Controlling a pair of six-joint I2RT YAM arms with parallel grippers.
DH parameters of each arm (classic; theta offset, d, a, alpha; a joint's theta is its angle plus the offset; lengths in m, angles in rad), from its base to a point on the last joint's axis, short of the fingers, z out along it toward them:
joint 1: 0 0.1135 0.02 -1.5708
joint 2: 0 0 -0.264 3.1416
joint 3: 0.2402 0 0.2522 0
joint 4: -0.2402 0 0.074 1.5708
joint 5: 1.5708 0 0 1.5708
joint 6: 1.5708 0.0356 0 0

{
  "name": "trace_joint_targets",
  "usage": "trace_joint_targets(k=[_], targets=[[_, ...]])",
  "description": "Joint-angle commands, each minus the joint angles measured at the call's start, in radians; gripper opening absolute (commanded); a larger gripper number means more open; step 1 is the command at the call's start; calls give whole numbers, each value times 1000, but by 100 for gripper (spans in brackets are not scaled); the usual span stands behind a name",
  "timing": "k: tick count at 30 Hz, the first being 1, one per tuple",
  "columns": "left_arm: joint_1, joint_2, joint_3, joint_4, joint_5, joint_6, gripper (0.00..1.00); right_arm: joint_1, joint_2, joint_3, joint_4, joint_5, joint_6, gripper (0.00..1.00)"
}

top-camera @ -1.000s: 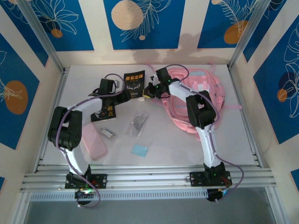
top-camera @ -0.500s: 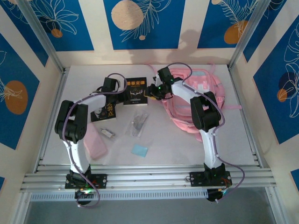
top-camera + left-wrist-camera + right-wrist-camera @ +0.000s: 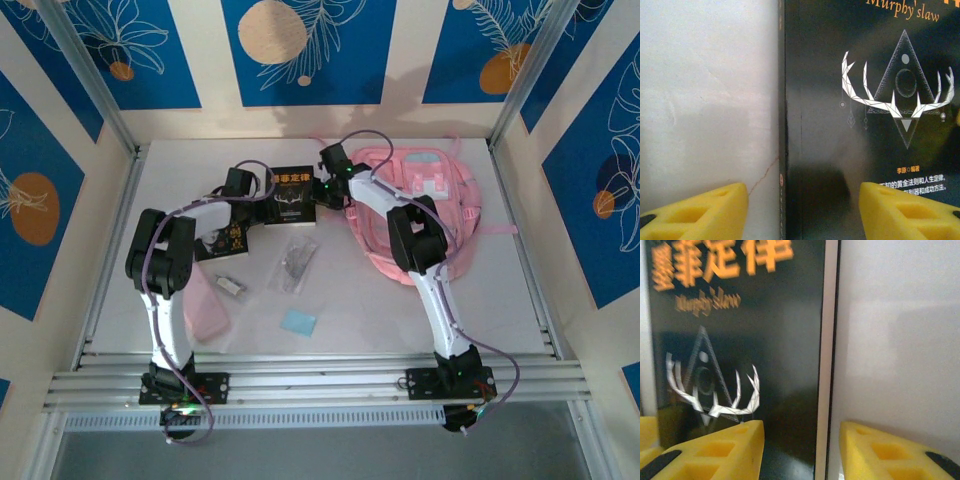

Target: Pack books, pencil case, and school supplies into a backpack

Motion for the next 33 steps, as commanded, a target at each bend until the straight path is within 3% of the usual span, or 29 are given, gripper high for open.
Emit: trace_joint_targets(k=[1, 6, 18, 20, 26, 33], targets=[[1, 38, 7, -23, 45, 5, 58, 20, 9, 39, -34, -23, 1, 44], [-2, 47, 2, -25, 52, 2, 53, 26, -45, -13, 77, -201, 40, 42], [-2, 41, 9, -25, 56, 1, 50, 29, -106, -19, 109, -266, 81, 40], [-2, 39, 10, -29, 58, 1, 50, 27, -88, -5, 94, -265, 91, 36], [-2, 19, -3, -31, 54, 0, 52, 9, -75, 0, 76, -258, 123, 3], [22, -65, -45, 61, 149, -62, 70, -11, -136, -21, 92, -328, 107, 0]])
